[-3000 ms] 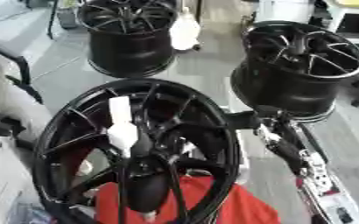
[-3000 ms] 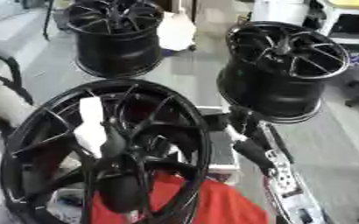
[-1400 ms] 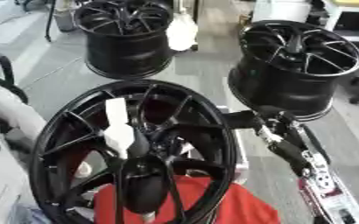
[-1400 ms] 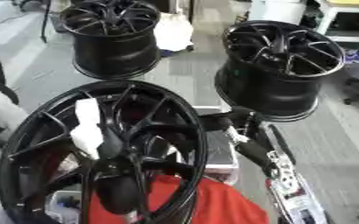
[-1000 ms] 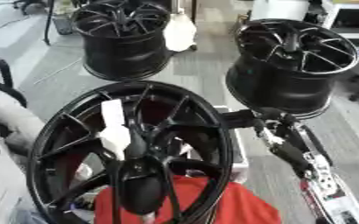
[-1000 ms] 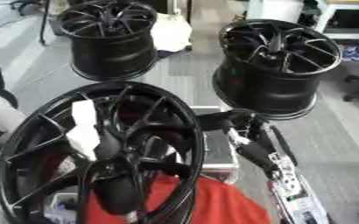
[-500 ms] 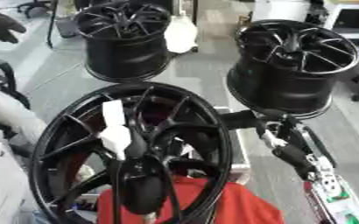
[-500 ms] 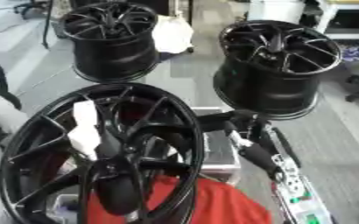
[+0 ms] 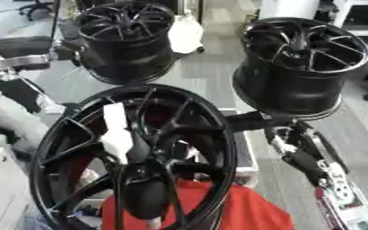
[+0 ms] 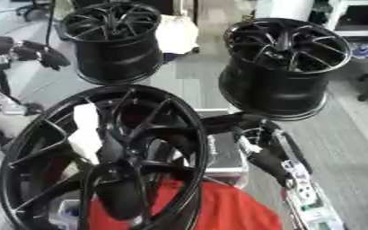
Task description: Pull the pin out of the wheel hub.
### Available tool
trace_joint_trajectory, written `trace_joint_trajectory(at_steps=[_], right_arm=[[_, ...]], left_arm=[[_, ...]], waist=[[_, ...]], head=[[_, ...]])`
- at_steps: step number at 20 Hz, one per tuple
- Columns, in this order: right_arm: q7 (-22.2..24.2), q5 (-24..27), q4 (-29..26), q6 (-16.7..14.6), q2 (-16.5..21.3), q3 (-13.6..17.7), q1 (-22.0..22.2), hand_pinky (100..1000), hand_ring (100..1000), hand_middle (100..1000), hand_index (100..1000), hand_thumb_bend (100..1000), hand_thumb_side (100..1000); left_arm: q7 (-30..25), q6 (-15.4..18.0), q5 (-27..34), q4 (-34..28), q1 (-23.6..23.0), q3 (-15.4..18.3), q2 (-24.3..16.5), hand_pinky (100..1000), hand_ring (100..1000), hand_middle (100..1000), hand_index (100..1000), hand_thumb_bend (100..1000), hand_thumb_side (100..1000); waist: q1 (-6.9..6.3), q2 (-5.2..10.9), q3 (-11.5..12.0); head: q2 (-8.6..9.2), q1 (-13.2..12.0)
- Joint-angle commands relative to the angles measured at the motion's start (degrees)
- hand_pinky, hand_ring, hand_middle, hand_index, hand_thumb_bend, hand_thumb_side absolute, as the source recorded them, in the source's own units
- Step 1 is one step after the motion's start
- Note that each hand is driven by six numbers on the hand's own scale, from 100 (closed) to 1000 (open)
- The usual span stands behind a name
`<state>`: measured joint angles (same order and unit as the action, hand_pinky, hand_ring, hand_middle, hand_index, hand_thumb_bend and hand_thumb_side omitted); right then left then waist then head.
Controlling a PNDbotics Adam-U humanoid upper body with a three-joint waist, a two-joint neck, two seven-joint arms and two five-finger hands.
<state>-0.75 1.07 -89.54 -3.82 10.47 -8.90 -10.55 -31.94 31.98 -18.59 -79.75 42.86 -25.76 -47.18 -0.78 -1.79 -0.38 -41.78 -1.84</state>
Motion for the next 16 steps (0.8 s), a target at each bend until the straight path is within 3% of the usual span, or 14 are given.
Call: trace_joint_trajectory(at_steps=[1, 11, 16], right_arm=[[0.12, -0.21, -0.62, -0.25, 1.07, -0.04, -0.58, 646, 646, 687, 792, 316, 358], [0.27, -0.19, -0.57, -0.28, 0.93, -0.14, -0.6, 646, 646, 686, 792, 315, 358], [0.31, -0.16, -0.54, -0.31, 0.79, -0.15, -0.55, 646, 646, 686, 792, 314, 358]], left_arm=[[-20.03, 19.99, -2.08, -0.3, 0.66, -0.85, -0.82, 728, 772, 845, 933, 400, 415], [-20.03, 19.99, -4.92, 0.5, 1.19, -2.8, 0.57, 675, 750, 819, 923, 380, 407], [-20.03, 19.99, -8.3, 2.55, 1.73, -1.01, 2.12, 663, 769, 834, 923, 364, 350]], waist=[[-0.19, 0.48, -0.06], [-0.17, 0.57, -0.27], [-0.05, 0.61, -0.36]], head=[[0.05, -0.16], [0.06, -0.47], [0.1, -0.37]])
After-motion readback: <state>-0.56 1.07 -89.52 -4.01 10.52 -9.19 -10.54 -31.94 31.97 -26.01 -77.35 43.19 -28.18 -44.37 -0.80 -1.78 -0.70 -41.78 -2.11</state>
